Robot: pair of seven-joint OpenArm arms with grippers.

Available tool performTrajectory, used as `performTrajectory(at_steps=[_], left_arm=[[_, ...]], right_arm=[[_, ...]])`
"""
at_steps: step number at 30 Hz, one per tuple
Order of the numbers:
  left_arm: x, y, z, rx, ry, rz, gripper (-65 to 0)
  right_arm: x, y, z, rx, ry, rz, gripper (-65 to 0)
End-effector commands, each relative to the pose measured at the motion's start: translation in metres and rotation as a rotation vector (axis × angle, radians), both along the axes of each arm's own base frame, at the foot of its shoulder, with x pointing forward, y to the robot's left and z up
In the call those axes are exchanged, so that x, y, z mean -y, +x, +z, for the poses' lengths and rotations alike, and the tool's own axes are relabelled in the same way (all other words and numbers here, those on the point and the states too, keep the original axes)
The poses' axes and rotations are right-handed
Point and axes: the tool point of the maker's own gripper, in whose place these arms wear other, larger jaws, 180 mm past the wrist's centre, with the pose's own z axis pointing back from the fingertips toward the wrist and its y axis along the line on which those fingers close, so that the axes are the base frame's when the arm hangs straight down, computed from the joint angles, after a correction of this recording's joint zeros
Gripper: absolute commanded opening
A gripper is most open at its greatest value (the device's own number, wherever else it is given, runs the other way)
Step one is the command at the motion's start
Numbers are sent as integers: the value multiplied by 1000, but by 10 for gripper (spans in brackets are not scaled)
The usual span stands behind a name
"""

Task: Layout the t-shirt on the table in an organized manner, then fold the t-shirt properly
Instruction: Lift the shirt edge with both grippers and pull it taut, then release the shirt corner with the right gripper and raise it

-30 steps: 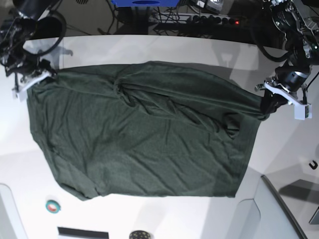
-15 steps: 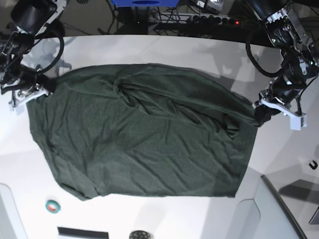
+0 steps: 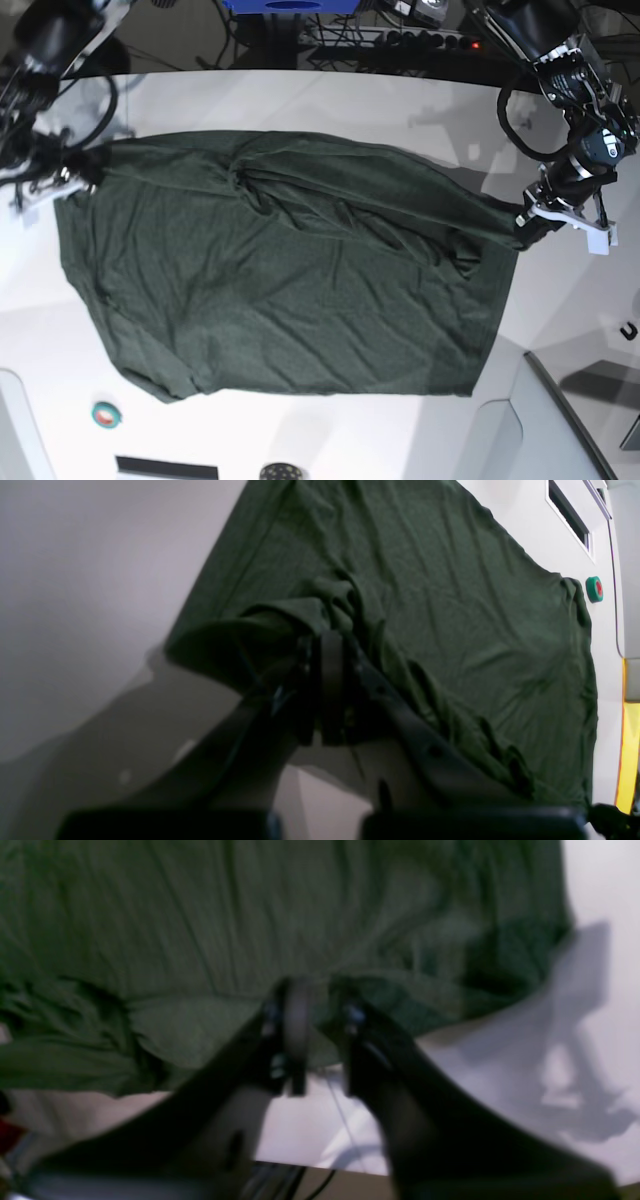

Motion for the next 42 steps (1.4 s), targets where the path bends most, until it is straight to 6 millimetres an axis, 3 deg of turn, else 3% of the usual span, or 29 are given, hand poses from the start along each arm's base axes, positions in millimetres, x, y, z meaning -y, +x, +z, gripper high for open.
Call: performTrajectory(at_steps=[1, 4, 5, 10, 16, 22, 23, 27, 28, 33, 42], left_arm=[[-2, 7, 13, 44, 21, -14, -650], [4, 4, 13, 37, 34, -40, -650], [5, 3, 15, 41, 43, -46, -650], [4, 3, 26, 62, 77, -55, -650], [3, 3, 30, 68, 90, -57, -650], [3, 3, 30, 68, 90, -57, -650], [3, 3, 30, 68, 90, -57, -650], [3, 3, 30, 68, 90, -57, -650], [3, 3, 30, 68, 90, -57, -650], [4, 3, 33, 76, 96, -59, -650], [4, 5, 38, 89, 101, -59, -650]], right_arm=[[-6, -1, 9, 41, -7, 0, -449], [-21, -22, 10, 69, -26, -23, -335], [-21, -28, 7, 62, -28, -29, -323], [-32, -43, -17, 3, 32, -48, -323], [-45, -45, -38, -24, 96, -71, -323], [-46, -40, -39, -15, 101, -72, -327], [-47, -40, -39, -14, 101, -67, -351], [-52, -39, -36, 8, 104, -1, -582], [-54, -41, -36, 1, 107, 16, -612], [-48, -38, -21, 3, 75, 48, -620], [-48, -7, -1, 6, 85, 72, -623]])
